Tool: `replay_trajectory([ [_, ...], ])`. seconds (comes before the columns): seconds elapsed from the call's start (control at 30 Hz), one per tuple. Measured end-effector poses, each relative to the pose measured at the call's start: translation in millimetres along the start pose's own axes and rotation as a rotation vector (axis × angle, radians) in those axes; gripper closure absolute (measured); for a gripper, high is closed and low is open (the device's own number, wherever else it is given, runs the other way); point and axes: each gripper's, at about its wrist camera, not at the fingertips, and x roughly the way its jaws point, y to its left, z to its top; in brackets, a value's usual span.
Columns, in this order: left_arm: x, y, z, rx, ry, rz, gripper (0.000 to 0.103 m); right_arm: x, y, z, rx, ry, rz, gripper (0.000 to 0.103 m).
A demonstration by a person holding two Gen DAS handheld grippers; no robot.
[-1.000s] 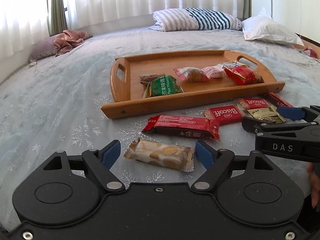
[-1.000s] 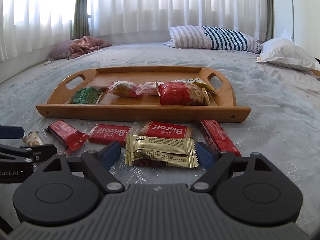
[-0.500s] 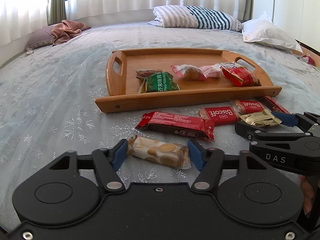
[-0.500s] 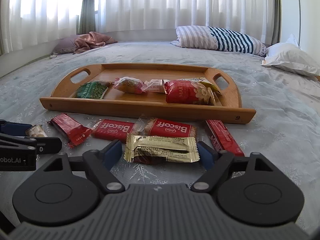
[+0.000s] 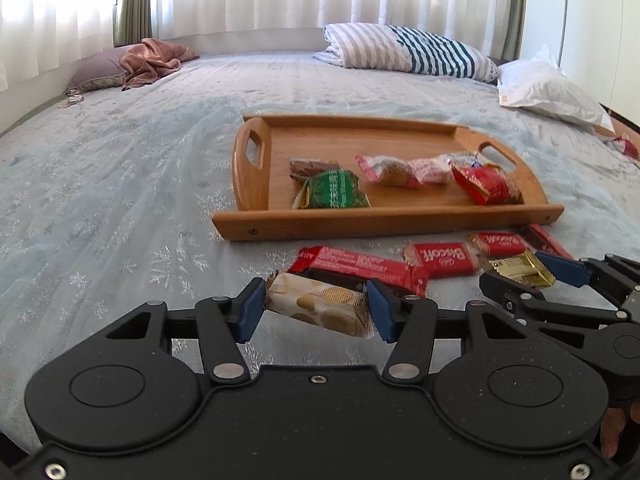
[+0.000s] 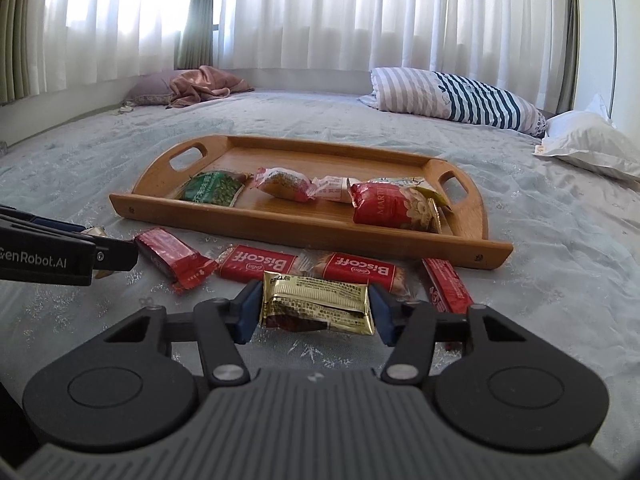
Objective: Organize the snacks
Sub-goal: 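Grasp the cream cookie packet with the left gripper while the right gripper grasps the gold wrapper, then carry both packets onto the tray and open both grippers to release them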
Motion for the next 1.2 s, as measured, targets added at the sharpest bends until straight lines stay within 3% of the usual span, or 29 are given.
replay_trajectory([
  [0.5, 0, 7, 64, -0.043, -0.081, -0.077, 0.051, -5, -37, 48, 0.094, -0.079, 0.012, 0.044],
  [0.7, 13, 8, 97, -0.061, -0.108, -0.085, 0.051, 11, -63, 73, 0.150, -0.085, 0.028, 0.043],
  [0.9, 43, 16, 134, -0.099, -0.083, -0.090, 0.051, 38, -90, 98, 0.183, -0.080, 0.036, 0.044],
  [1.2, 114, 25, 172, -0.166, 0.016, -0.068, 0.051, 122, -122, 132, 0.167, 0.078, 0.110, 0.043],
])
